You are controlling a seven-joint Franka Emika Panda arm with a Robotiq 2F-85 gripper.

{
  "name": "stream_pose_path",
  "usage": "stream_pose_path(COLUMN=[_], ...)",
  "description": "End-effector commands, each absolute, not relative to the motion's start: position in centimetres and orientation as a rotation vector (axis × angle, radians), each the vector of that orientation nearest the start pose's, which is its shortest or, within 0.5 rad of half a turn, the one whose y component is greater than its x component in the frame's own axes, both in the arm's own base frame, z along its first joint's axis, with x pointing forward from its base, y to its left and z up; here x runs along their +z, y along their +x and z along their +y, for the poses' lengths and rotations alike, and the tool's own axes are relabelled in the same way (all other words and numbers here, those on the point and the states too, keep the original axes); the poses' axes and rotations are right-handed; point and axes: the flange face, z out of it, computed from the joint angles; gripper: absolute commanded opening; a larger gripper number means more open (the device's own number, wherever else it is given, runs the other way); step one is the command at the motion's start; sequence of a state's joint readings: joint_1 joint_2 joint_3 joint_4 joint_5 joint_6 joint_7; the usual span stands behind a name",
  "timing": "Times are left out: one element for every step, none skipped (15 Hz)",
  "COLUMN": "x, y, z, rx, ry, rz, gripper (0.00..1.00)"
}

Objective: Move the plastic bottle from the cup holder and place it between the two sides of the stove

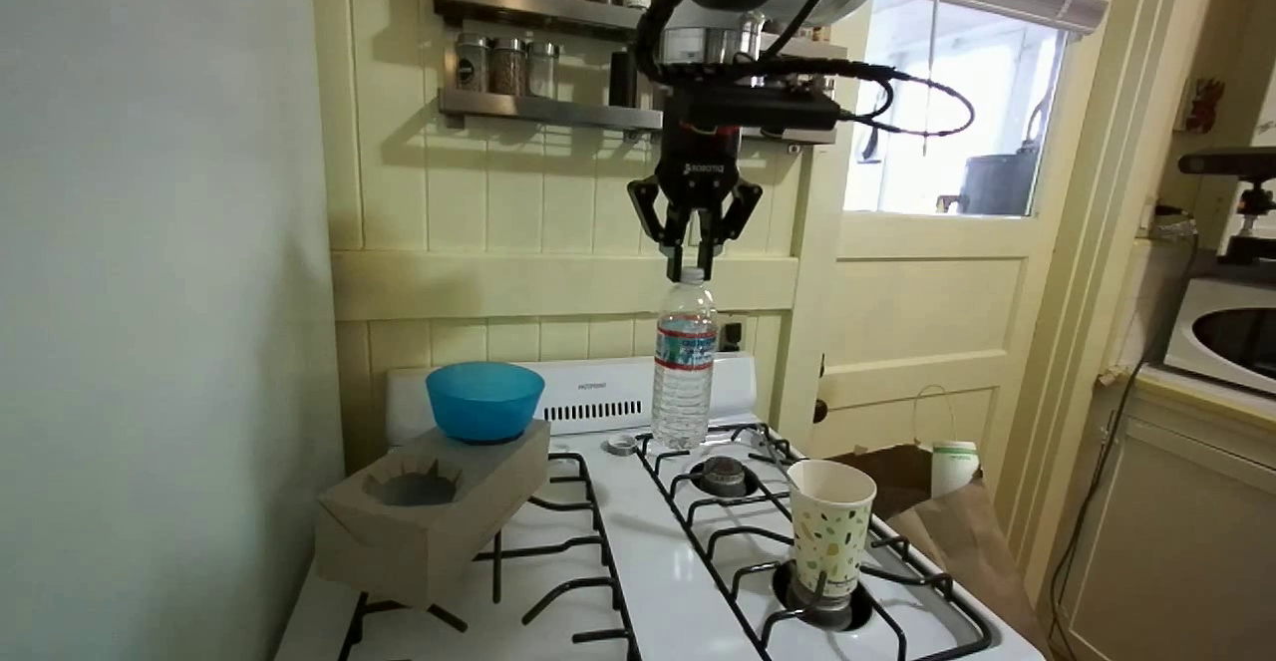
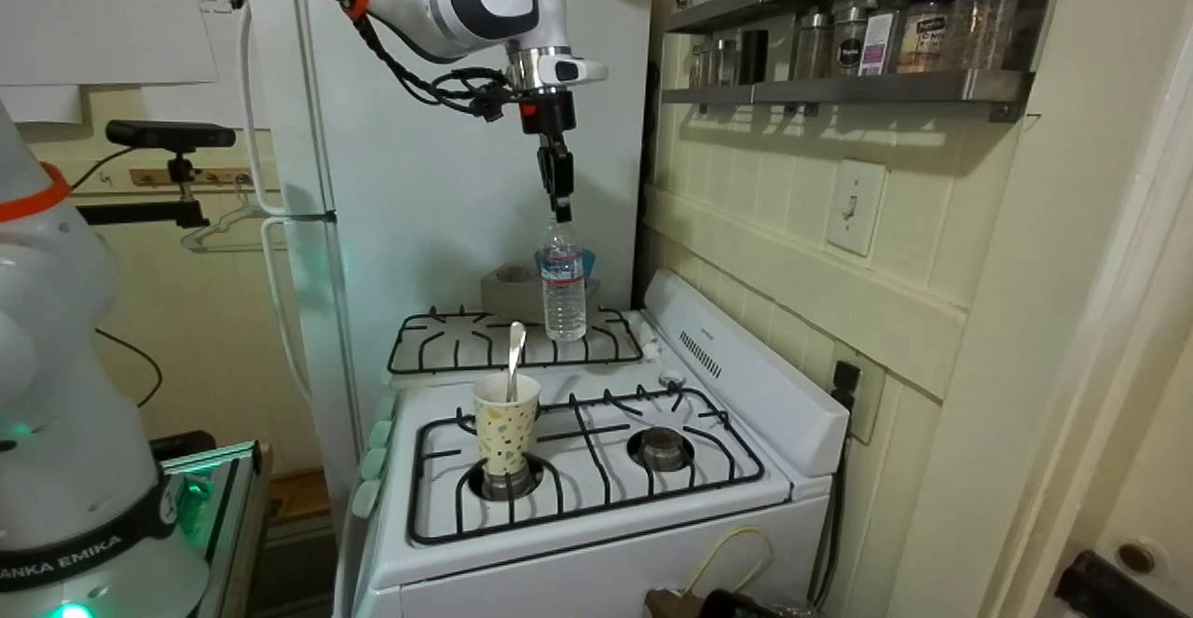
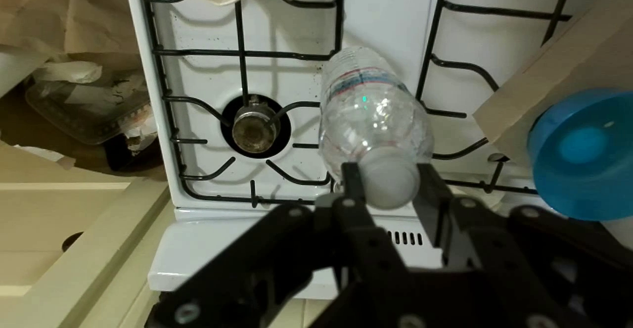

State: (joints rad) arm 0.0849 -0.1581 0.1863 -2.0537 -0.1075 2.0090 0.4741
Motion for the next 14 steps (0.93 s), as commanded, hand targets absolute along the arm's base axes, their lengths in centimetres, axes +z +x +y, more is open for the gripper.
stream_pose_path(x=[50.9,50.7,50.4,50.1,49.8,49.5,49.2,48.8,48.6,48.4,48.1,47.7,47.3,46.8], y=[51.0,51.6,52.0,52.4,52.8,53.5,54.2,55.0,55.7,56.4,57.0,57.5,57.8,57.9], z=[14.7,14.4,14.0,13.9,13.8,13.6,13.5,13.4,13.4,13.4,13.3,13.1,12.9,12.5], rx=[-0.262,-0.273,-0.272,-0.272,-0.278,-0.292,-0.313,-0.336,-0.357,-0.387,-0.408,-0.419,-0.424,-0.422], ry=[-3.218,-3.242,-3.267,-3.287,-3.302,-3.303,-3.294,-3.274,-3.255,-3.225,-3.199,-3.171,-3.156,-3.145], rz=[0.197,0.130,0.074,-0.012,-0.087,-0.151,-0.204,-0.248,-0.281,-0.299,-0.303,-0.296,-0.289,-0.274], gripper=[0.08,0.08,0.08,0.08,0.08,0.08,0.08,0.08,0.08,0.08,0.08,0.08,0.08,0.08])
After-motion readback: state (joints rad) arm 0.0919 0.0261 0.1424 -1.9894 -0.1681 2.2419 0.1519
